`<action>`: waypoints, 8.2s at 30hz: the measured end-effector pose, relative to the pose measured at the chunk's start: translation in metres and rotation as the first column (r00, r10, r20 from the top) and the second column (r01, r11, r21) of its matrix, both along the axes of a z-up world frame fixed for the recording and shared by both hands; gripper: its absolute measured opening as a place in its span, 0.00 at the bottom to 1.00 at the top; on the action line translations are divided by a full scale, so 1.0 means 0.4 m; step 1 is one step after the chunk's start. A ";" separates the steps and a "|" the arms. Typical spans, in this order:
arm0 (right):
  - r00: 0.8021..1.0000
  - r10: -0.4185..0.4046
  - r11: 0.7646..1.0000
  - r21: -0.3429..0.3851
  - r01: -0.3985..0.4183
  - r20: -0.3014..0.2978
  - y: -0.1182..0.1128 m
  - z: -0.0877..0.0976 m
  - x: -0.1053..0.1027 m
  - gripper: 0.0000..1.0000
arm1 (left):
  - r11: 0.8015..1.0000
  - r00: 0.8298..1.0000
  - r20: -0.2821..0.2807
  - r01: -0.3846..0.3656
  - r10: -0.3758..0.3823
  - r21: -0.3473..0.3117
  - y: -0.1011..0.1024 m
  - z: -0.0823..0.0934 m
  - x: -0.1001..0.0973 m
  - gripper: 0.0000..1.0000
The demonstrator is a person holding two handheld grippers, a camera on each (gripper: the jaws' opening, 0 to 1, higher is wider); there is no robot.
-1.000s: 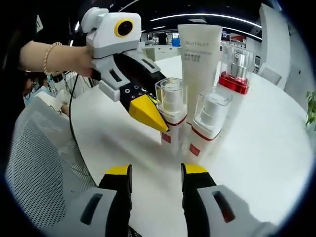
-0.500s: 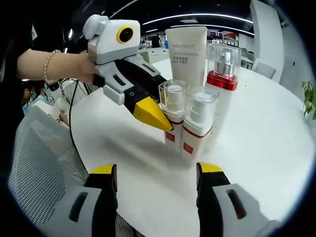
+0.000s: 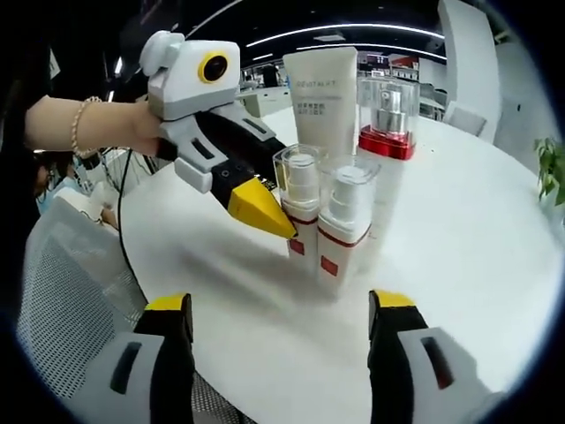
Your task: Arrange the skincare products in the storage area until every visible bottle or jar stands upright without overlapping.
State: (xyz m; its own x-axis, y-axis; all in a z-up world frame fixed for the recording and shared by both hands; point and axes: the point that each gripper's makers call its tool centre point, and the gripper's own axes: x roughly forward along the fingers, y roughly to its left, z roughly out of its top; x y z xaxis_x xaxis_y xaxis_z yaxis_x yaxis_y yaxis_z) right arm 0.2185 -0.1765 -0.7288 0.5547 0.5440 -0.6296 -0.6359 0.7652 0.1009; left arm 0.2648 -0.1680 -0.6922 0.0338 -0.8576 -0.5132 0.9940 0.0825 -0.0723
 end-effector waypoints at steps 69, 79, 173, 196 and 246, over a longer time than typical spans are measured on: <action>0.994 -0.018 0.996 0.092 0.008 0.105 0.059 0.160 -0.045 0.99 | 0.808 0.791 -0.175 -0.587 0.586 0.052 0.402 0.066 -0.184 0.99; 0.991 -0.034 0.994 0.105 0.020 0.129 0.053 0.173 -0.041 1.00 | 0.765 0.745 -0.189 -0.640 0.640 0.071 0.449 0.054 -0.220 0.99; 0.988 -0.146 0.987 0.077 0.141 0.059 0.005 0.131 -0.029 1.00 | 0.595 0.650 0.031 -0.713 0.759 0.370 0.424 -0.171 0.325 0.84; 0.983 -0.175 0.982 0.086 0.171 0.050 -0.006 0.126 -0.024 0.98 | 0.612 0.693 0.070 -0.676 0.718 0.411 0.413 -0.194 0.316 0.62; 0.975 -0.122 0.972 0.220 0.080 0.186 0.058 0.269 -0.055 0.70 | 0.689 0.666 -0.237 -0.725 0.708 0.021 0.382 0.075 0.038 0.01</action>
State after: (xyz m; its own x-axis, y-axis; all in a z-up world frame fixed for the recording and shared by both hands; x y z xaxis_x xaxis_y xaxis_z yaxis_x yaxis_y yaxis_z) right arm 0.1966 -0.1533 -0.6212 0.7152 0.5867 -0.3798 -0.5796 0.8016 0.1469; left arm 0.2799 -0.0153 -0.6623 0.5531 -0.6475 -0.5243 0.5889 0.7489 -0.3037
